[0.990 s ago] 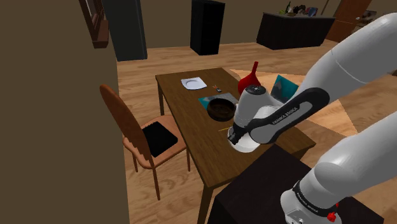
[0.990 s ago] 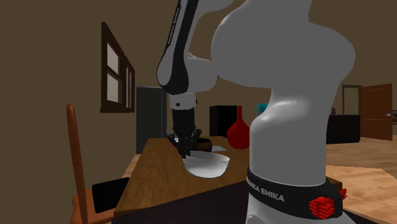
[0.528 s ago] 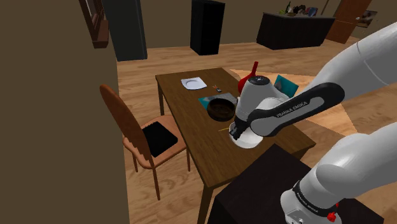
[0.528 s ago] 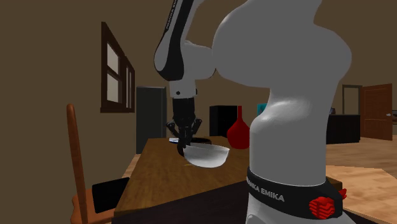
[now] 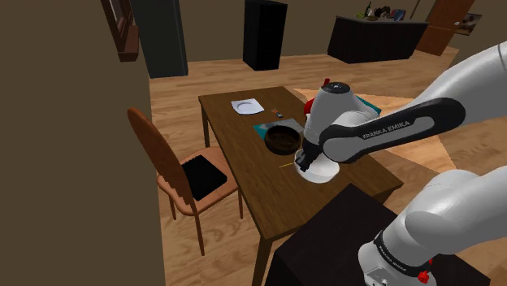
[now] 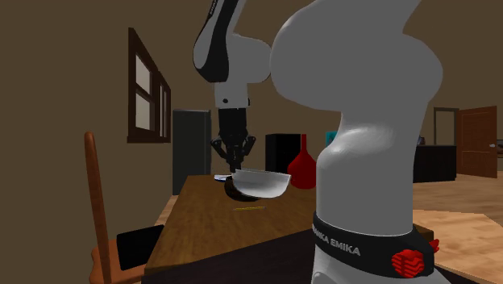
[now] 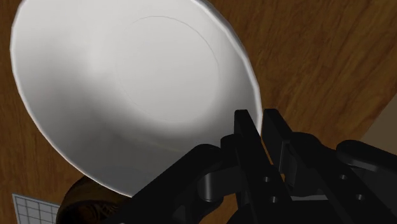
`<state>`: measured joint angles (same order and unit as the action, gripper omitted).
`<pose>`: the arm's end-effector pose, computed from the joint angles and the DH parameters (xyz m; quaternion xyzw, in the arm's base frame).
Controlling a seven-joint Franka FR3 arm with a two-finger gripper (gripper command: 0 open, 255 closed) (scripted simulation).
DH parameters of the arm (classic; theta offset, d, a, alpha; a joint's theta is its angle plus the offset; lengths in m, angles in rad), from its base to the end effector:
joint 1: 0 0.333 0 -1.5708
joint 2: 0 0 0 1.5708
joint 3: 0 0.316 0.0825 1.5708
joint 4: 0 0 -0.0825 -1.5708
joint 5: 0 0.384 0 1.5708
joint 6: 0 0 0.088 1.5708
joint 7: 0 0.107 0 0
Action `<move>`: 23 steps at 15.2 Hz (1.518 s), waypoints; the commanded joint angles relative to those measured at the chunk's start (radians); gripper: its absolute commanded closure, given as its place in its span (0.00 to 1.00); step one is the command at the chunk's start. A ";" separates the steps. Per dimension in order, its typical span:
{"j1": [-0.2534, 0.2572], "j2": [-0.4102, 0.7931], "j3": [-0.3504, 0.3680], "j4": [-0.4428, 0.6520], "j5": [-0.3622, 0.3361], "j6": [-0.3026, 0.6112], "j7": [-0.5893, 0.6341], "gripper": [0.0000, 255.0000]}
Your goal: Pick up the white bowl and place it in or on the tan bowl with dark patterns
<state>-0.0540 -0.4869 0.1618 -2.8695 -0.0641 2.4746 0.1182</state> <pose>0.3452 0.0308 0.3287 0.9973 0.0115 0.0481 0.0538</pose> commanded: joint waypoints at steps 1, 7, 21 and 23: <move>0.004 -0.028 -0.005 0.012 0.005 -0.040 -0.008 1.00; 0.014 -0.095 -0.017 0.055 0.016 -0.150 -0.025 1.00; -0.055 0.210 -0.065 0.430 -0.038 -0.215 -0.095 1.00; -0.064 0.280 -0.072 0.513 -0.045 -0.227 -0.107 1.00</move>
<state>-0.1142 -0.2433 0.0913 -2.4009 -0.1054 2.2557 0.0154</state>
